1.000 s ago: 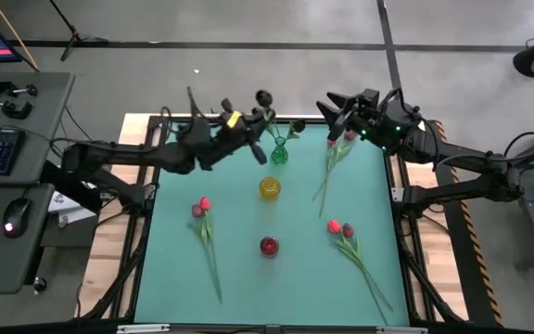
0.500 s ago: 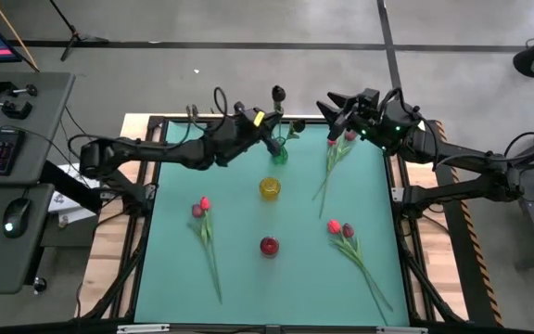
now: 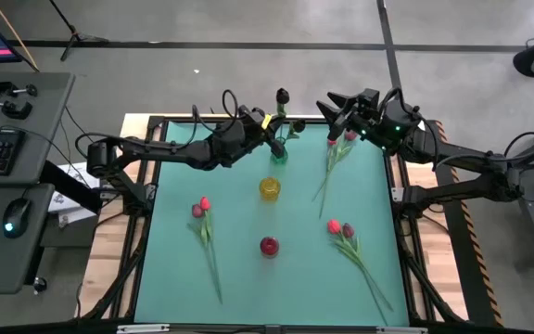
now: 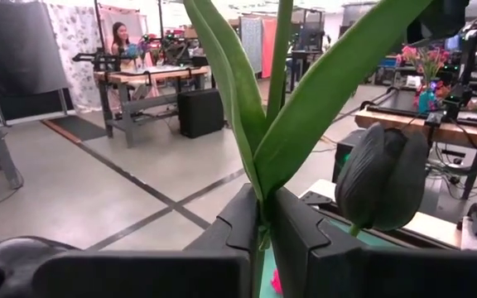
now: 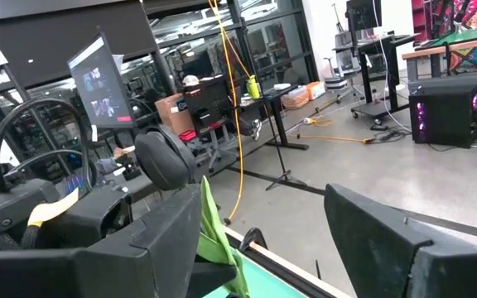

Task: Sort flowers into vase by color
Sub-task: Put the black tulip into the green vase

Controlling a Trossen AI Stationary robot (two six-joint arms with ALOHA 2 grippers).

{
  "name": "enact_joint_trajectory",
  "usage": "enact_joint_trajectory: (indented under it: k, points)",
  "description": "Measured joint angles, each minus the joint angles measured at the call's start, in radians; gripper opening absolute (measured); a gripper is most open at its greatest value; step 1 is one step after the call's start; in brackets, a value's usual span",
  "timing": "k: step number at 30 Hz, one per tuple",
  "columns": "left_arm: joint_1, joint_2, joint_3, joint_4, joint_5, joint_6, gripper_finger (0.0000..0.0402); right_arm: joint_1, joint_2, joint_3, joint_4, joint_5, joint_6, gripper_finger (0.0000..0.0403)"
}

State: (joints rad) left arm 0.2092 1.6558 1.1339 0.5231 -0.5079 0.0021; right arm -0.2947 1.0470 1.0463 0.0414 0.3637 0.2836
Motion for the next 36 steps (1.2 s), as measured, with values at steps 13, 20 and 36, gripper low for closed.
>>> enact_joint_trajectory:
  k: [13, 20, 36]
  points:
    - [0.0, 0.0, 0.0, -0.01, 0.002, 0.001, 0.0088, 0.0, 0.0, 0.0, 0.0, 0.0, 0.0, 0.0245]
    - [-0.001, 0.0, 0.0, -0.011, 0.004, -0.028, 0.0163, 0.0, 0.0, 0.0, 0.0, 0.0, 0.0, 0.0245]
    - [-0.01, -0.13, -0.001, -0.188, 0.005, -0.094, 0.0248, 0.0, 0.0, 0.0, 0.0, 0.0, -0.022, 0.0245]
